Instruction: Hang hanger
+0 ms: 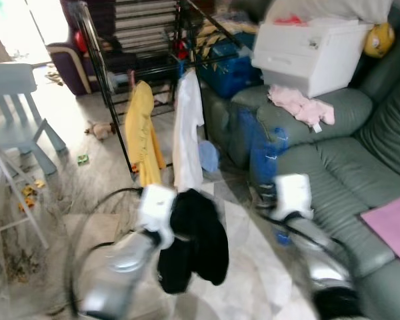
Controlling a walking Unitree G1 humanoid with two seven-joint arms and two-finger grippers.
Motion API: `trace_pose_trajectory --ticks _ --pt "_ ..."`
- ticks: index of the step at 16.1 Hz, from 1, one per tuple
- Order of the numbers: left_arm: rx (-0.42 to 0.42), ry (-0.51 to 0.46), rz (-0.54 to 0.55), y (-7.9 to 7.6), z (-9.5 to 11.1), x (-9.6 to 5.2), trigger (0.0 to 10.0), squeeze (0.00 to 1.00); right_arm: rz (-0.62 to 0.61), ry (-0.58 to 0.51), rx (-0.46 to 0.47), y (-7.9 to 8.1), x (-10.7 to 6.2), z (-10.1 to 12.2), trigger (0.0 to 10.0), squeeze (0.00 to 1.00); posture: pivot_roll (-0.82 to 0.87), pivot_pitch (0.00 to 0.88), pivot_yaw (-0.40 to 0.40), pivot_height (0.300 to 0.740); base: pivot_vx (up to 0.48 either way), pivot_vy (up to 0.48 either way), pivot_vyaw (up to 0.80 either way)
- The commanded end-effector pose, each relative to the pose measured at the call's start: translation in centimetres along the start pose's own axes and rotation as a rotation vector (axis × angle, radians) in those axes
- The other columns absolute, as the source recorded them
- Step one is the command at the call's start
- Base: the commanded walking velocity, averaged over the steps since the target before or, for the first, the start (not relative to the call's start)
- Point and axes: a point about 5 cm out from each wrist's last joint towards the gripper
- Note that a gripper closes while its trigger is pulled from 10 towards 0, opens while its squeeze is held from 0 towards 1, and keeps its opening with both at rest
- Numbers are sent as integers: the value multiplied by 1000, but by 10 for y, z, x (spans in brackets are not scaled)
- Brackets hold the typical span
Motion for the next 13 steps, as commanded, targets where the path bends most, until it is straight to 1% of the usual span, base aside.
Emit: trace_pose_trajectory --ticks 1,3,4,5,6,8,9,10,11,12,13 --pt "17 -60 -23 -6 12 3 10000 0 -30 -1 -9 -11 -1 0 10000 0 -69 0 42 740 0 0 0" --pt "21 -63 -30 -7 13 3 10000 0 -30 0 -10 -11 -1 0 10000 0 -70 0 41 740 0 0 0" --pt "38 -63 -43 -7 13 3 10000 0 -30 0 -10 -11 -1 0 10000 0 -70 0 41 740 0 0 0" --pt "114 -60 -81 -5 15 3 10000 0 -30 1 -12 -11 -1 0 10000 0 -72 0 39 740 0 0 0" --pt "158 -60 -95 -1 17 4 10000 0 -30 2 -15 -11 0 0 10000 0 -72 0 40 740 0 0 0" --pt "304 -70 -110 12 26 8 10000 0 -30 6 -30 -14 1 1 10000 0 -74 0 44 740 0 0 0" --pt "425 -89 -90 23 36 14 10000 0 -26 16 -50 -18 1 2 10000 0 -77 0 47 740 0 0 0" --pt "476 -97 -74 28 41 17 10000 0 -22 26 -58 -20 2 2 10000 0 -81 0 51 740 0 0 0" --pt "609 -130 -40 35 52 25 10000 0 5 47 -81 -24 2 2 10000 0 -90 0 60 740 0 0 0" --pt "698 -142 -7 41 59 32 10000 0 39 54 -115 -28 3 5 10000 0 -100 0 70 740 0 0 0" --pt "710 -139 33 47 63 37 10000 0 52 41 -134 -32 4 10 10000 0 -106 0 77 740 0 0 0"
Point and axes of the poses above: a point about 5 cm out from each wrist's last joint towards the gripper, its own x axis pointing out of the wrist towards the gripper, its own z axis along the axis of the wrist's last joint, y = z × x, and after that the axes turned 5 degrees about -x, right-handed
